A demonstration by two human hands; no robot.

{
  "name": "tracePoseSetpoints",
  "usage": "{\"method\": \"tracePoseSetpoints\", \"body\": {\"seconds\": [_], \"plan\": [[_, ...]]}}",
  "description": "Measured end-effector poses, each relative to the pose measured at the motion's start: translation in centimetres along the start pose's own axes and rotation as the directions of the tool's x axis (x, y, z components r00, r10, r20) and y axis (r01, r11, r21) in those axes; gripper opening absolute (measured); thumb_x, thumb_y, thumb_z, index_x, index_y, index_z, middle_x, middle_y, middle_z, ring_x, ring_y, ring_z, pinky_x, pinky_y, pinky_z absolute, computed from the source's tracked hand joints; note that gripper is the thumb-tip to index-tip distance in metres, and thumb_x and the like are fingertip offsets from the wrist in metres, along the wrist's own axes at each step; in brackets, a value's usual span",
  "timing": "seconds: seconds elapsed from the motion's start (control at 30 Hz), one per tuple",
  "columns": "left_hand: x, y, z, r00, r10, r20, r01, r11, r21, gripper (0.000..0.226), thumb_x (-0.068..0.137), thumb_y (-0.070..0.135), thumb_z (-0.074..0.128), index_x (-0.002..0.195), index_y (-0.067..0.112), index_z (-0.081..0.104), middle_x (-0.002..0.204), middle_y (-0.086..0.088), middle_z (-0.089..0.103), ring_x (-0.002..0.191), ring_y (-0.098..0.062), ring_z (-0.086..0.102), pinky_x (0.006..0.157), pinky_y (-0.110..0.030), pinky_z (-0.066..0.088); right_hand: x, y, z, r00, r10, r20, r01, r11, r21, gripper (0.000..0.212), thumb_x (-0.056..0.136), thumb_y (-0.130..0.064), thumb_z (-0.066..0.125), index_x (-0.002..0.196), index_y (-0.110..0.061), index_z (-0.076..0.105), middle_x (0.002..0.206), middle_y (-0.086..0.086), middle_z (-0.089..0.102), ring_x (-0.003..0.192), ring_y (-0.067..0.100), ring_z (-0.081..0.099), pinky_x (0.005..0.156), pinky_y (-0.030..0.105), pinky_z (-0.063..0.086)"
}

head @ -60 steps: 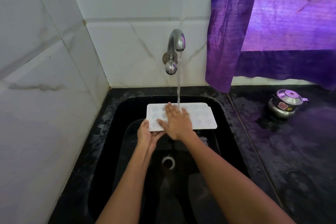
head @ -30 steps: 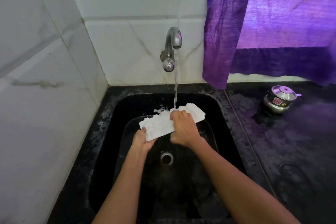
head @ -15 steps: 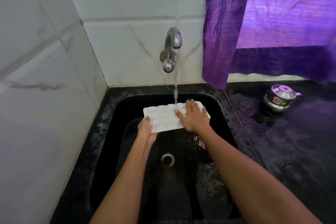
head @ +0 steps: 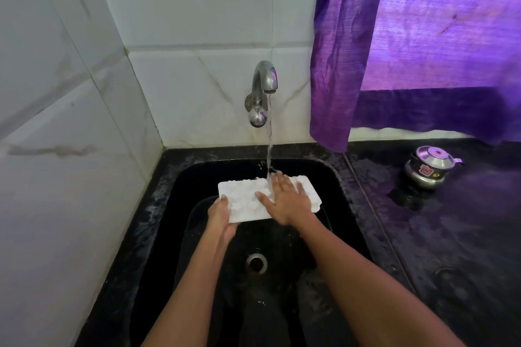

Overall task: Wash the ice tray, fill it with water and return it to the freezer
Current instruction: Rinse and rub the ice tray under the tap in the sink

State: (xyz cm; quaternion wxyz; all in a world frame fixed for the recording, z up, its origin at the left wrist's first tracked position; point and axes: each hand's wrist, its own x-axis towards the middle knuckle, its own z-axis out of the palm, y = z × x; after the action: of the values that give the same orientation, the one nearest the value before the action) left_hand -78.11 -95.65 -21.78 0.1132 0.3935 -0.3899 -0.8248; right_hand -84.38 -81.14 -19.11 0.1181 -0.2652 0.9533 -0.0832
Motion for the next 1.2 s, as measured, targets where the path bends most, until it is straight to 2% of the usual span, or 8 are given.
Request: {"method": "tracePoseSetpoints", "body": {"seconds": [0.17, 0.37, 0.47, 0.6, 0.77, 0.9, 1.03, 1.2], "plan": [[-0.8, -0.6, 1.2, 1.0, 0.003, 0.001, -0.003, 0.999, 0.044, 0.027, 0.103, 0.018, 0.035, 0.117, 0.005, 0.053, 0.102, -0.015, 0.063, 0.082, -0.027, 0.063, 0.065, -0.039, 0.052, -0.1, -0.6, 0.2, 0.966, 0.257, -0.024, -0.251, 0.957, 0.147, 0.081, 0.098, -0.058, 0.014, 0.152, 0.0, -0.001, 0.16, 0.017, -0.005, 0.149, 0.027, -0.005, 0.121, 0.039, -0.003], [-1.1, -1.8, 1.8, 0.999, -0.027, 0.025, 0.027, 0.999, 0.018, 0.029, 0.101, 0.017, 0.038, 0.109, 0.001, 0.061, 0.099, -0.017, 0.066, 0.085, -0.027, 0.064, 0.078, -0.039, 0.053, -0.7, -4.9, 1.0, 0.971, -0.227, -0.076, 0.231, 0.972, 0.039, 0.059, 0.104, -0.04, 0.015, 0.155, -0.009, 0.008, 0.162, 0.007, 0.004, 0.149, 0.016, 0.002, 0.12, 0.033, 0.001], [-1.1, -1.2, 1.3, 0.999, -0.033, 0.024, 0.033, 0.999, -0.02, 0.035, 0.103, 0.02, 0.035, 0.123, 0.0, 0.055, 0.103, -0.018, 0.066, 0.088, -0.029, 0.065, 0.073, -0.042, 0.053, -0.5, -3.3, 0.7, 0.951, -0.302, -0.071, 0.3, 0.953, -0.043, 0.061, 0.103, -0.048, 0.014, 0.155, -0.018, 0.009, 0.162, 0.001, 0.005, 0.149, 0.013, 0.002, 0.12, 0.036, 0.0], [-0.7, -0.5, 0.8, 0.999, -0.041, 0.012, 0.041, 0.999, -0.022, 0.034, 0.104, 0.023, 0.034, 0.124, 0.004, 0.052, 0.103, -0.017, 0.065, 0.09, -0.031, 0.064, 0.076, -0.046, 0.051, 0.2, 0.5, -0.1, 0.999, -0.035, -0.035, 0.034, 0.999, -0.03, 0.076, 0.094, -0.066, 0.009, 0.155, -0.022, 0.0, 0.161, 0.001, -0.005, 0.149, 0.018, -0.005, 0.119, 0.045, -0.004], [-0.8, -0.7, 0.9, 0.999, -0.042, 0.011, 0.043, 0.999, -0.011, 0.035, 0.103, 0.025, 0.035, 0.124, 0.005, 0.054, 0.1, -0.014, 0.066, 0.088, -0.029, 0.065, 0.066, -0.04, 0.053, 0.5, 1.1, -0.6, 0.962, 0.27, 0.03, -0.271, 0.961, 0.052, 0.077, 0.098, -0.059, 0.012, 0.154, -0.007, -0.002, 0.161, 0.015, -0.008, 0.148, 0.026, -0.008, 0.12, 0.044, -0.004], [-1.2, -1.0, 2.3, 0.998, -0.06, 0.012, 0.06, 0.998, -0.001, 0.031, 0.102, 0.02, 0.036, 0.112, -0.002, 0.056, 0.093, -0.016, 0.063, 0.075, -0.027, 0.062, 0.063, -0.039, 0.05, 0.9, -3.0, -0.5, 1.0, 0.004, -0.003, -0.004, 1.0, 0.019, 0.071, 0.101, -0.047, 0.018, 0.153, -0.003, 0.0, 0.161, 0.014, -0.005, 0.149, 0.026, -0.004, 0.12, 0.041, -0.002], [-1.6, -0.8, 2.6, 0.995, -0.054, 0.083, 0.061, 0.994, -0.088, 0.03, 0.102, 0.019, 0.033, 0.103, 0.006, 0.06, 0.083, -0.013, 0.071, 0.075, -0.024, 0.068, 0.061, -0.034, 0.054, 1.0, -5.0, -0.7, 0.957, -0.291, 0.003, 0.291, 0.957, -0.021, 0.058, 0.104, -0.041, 0.015, 0.155, -0.014, 0.008, 0.162, 0.005, 0.002, 0.149, 0.017, 0.001, 0.121, 0.038, 0.001], [-0.8, 1.5, 2.1, 0.999, -0.048, 0.021, 0.051, 0.99, -0.133, 0.042, 0.104, 0.025, 0.031, 0.131, -0.002, 0.047, 0.12, -0.023, 0.06, 0.091, -0.033, 0.062, 0.075, -0.047, 0.047, 1.5, -1.4, -2.4, 0.968, -0.25, -0.024, 0.247, 0.964, -0.094, 0.074, 0.092, -0.07, 0.015, 0.154, -0.031, 0.009, 0.162, 0.002, 0.004, 0.149, 0.019, 0.002, 0.12, 0.044, 0.0]]}}
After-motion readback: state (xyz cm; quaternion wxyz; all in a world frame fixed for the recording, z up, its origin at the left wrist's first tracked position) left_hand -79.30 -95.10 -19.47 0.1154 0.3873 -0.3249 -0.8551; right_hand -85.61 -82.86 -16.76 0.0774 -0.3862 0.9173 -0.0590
